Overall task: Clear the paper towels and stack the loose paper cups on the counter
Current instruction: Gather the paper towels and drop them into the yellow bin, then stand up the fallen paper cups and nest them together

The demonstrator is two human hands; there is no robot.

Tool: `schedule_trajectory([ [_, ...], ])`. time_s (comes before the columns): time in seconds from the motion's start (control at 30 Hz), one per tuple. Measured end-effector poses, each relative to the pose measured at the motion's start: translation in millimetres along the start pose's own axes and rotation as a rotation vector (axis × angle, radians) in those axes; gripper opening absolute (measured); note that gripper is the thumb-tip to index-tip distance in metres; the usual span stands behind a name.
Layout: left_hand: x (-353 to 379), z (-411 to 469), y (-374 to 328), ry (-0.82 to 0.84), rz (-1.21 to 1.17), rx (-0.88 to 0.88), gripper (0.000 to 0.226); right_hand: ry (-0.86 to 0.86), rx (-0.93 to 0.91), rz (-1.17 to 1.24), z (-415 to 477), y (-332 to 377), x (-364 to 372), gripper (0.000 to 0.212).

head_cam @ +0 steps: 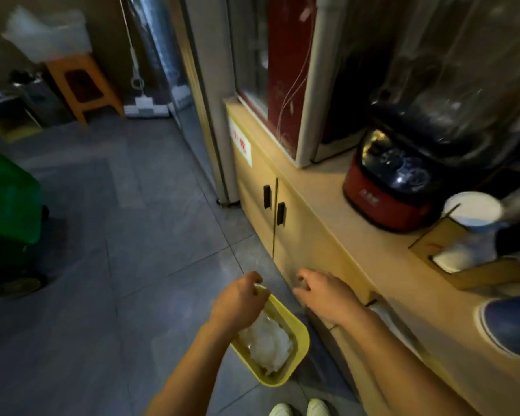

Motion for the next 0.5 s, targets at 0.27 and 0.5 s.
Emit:
schedule_trajectory([
  [0.27,-74.3,-42.3,-145.3,-0.147,-0.077,0.397,0.031,-0.382,-0.08,-0.057,-89.6,37.0,-141.8,0.031],
  [0.5,-70.1,-81.5,-250.9,-0.127,-0.1,0.68,0.024,-0.627,-0.019,-0.069,-175.4,4.2,-203.1,0.021],
])
Point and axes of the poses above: each hand's wrist, its own z-axis towards the middle knuckle, its own x-axis out of the palm, y = z × x, the point moved 5 cm from there along z, towards the middle knuckle, and after that the axes turned 6 degrees about z, right-handed, at the moved point
